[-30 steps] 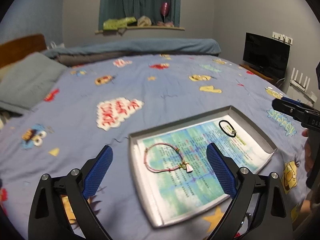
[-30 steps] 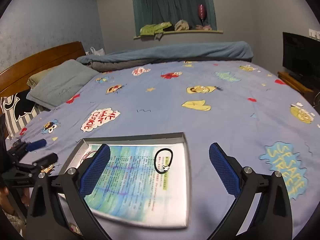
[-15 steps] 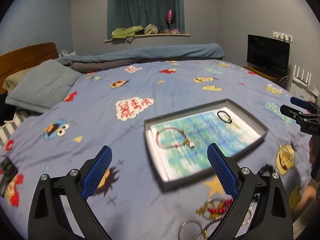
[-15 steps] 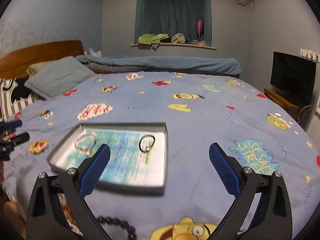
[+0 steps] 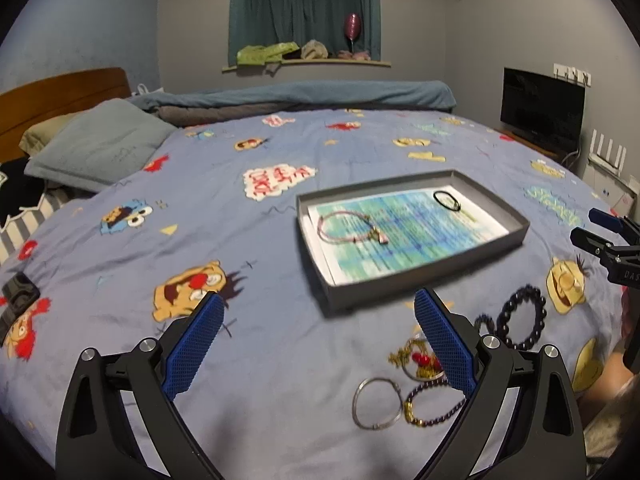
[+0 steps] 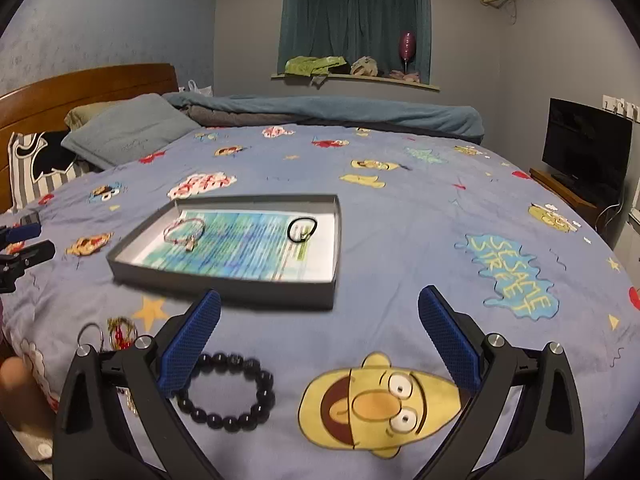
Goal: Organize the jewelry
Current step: 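Move both tools back over the remaining jewelry pile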
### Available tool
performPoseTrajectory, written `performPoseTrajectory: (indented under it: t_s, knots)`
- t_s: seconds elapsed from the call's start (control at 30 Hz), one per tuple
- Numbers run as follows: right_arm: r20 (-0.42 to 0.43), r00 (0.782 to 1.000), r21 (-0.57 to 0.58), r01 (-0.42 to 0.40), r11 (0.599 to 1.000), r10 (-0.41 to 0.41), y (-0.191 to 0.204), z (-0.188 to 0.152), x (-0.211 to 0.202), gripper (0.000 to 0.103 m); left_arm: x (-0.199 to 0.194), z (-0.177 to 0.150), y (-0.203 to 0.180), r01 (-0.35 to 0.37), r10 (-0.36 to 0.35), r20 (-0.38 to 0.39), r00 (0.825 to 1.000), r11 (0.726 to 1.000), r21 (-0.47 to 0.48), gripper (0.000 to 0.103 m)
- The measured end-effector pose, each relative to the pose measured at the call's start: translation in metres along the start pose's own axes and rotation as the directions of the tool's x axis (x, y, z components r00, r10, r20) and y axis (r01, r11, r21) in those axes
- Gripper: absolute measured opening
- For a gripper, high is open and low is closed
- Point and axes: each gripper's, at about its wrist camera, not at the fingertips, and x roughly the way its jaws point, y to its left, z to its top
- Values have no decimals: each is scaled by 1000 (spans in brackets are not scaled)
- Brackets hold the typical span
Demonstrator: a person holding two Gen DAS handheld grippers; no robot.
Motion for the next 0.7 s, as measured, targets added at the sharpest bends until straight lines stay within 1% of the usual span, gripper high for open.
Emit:
performPoseTrajectory:
  t_s: [0.4, 0.53, 0.7]
  knots:
    - [-56, 998, 4, -22, 1000, 22, 8, -30, 0, 98, -2, -23, -14, 25, -25, -33, 999, 1000, 0, 95]
    - [-69, 997, -5, -30, 1000, 29, 12, -35, 2, 98, 0, -31, -17, 30, -30, -54, 998, 1000, 0, 95]
    - [-79, 996, -13, -45, 999, 44, 19, -41, 2, 98, 0, -38, -16, 30, -31, -59, 998, 1000, -9, 95]
